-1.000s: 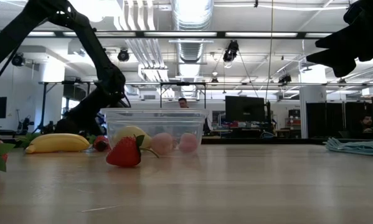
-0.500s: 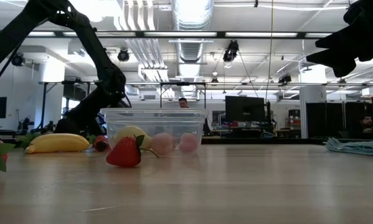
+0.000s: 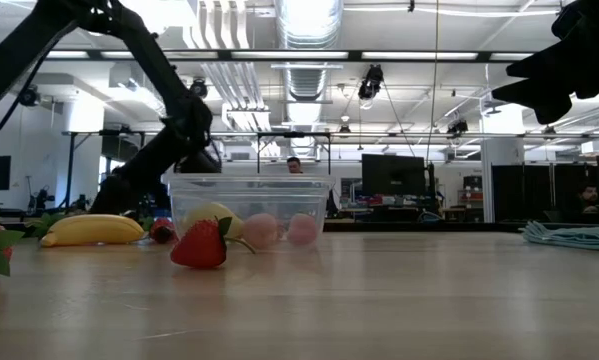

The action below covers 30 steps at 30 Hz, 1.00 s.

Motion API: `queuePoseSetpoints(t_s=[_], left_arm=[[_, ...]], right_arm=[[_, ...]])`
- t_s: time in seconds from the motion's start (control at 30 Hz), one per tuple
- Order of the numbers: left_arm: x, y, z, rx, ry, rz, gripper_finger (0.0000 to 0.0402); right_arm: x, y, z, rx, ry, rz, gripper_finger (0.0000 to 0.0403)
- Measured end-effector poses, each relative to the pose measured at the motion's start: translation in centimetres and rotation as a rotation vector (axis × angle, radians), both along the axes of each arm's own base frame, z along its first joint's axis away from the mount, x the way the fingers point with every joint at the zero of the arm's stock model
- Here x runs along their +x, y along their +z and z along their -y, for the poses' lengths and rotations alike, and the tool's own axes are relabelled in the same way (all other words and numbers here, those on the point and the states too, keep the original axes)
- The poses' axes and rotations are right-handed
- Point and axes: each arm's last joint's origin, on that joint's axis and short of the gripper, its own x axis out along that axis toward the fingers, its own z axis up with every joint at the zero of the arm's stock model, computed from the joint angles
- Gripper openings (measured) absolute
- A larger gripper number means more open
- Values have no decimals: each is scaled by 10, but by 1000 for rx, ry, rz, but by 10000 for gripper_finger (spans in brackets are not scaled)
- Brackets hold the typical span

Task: Pick and placing Produce into tupperware
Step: Put the black cherry into the transparent bin

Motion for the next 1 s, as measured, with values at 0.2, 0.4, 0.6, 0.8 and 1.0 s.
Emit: queuePoseSetpoints(t_s=[0.2, 0.4, 0.6, 0.8, 1.0], left_arm=[[40, 47, 18, 59, -65, 255, 95], [78, 109, 61, -45, -261, 762, 95], [98, 151, 111, -229, -448, 1177, 95], [116, 155, 138, -253, -412, 1280, 95], [132, 136, 152, -300, -353, 1221, 96]], right_arm=[[0, 0, 0, 0, 1, 0, 233], [0, 0, 0, 0, 1, -1, 233], [0, 0, 0, 0, 1, -1, 233], [0, 0, 0, 0, 0, -1, 233], [0, 0, 0, 0, 1, -1, 233]])
